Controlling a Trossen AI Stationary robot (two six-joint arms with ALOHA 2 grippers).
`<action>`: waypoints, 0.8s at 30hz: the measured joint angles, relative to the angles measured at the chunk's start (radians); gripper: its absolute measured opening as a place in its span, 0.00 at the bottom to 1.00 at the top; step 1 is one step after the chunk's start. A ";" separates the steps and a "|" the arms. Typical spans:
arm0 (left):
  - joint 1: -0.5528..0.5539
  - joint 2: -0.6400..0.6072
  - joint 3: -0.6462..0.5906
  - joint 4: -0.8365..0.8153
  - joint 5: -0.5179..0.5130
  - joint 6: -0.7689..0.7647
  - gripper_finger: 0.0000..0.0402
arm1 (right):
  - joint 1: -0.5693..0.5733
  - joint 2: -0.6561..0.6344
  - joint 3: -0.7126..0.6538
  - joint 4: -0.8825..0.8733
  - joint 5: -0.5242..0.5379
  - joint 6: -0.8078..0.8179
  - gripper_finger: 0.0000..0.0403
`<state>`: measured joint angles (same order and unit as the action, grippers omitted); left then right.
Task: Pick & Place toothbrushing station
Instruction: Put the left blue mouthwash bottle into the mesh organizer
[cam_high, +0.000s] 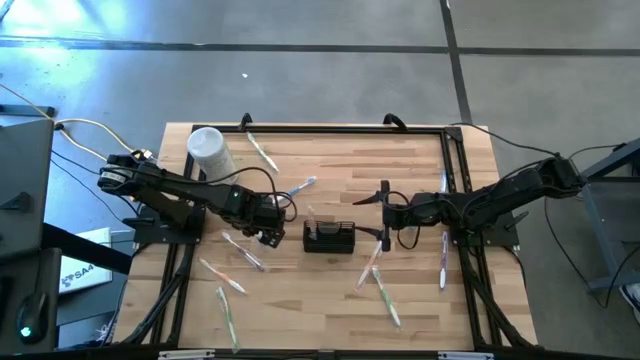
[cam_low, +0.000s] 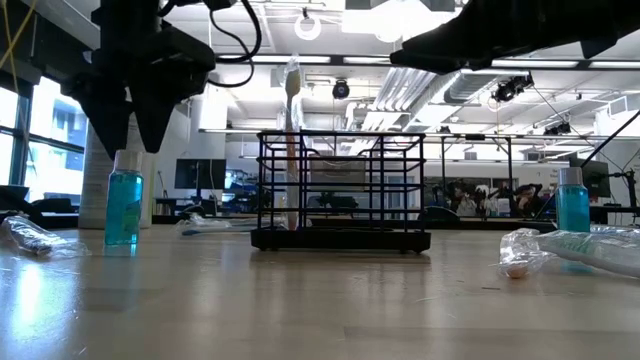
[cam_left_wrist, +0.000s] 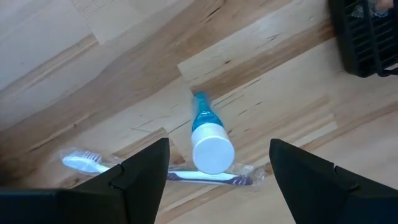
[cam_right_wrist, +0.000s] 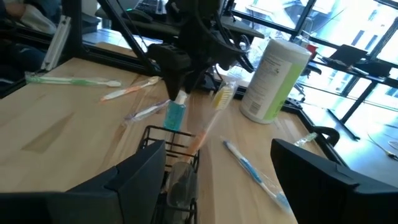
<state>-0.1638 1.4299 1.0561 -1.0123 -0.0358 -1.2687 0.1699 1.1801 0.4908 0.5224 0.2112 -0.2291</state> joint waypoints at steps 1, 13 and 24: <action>0.000 0.008 0.000 0.001 0.000 -0.001 0.68 | 0.000 0.000 0.000 -0.002 -0.014 0.000 0.70; 0.000 0.084 -0.001 0.012 0.004 0.007 0.68 | 0.000 0.000 0.000 -0.015 -0.058 0.000 0.70; 0.000 0.124 0.002 0.022 0.026 0.008 0.68 | 0.000 0.000 0.000 -0.024 -0.058 0.000 0.70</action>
<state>-0.1636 1.5536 1.0576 -0.9900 -0.0098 -1.2604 0.1703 1.1801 0.4904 0.4988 0.1532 -0.2291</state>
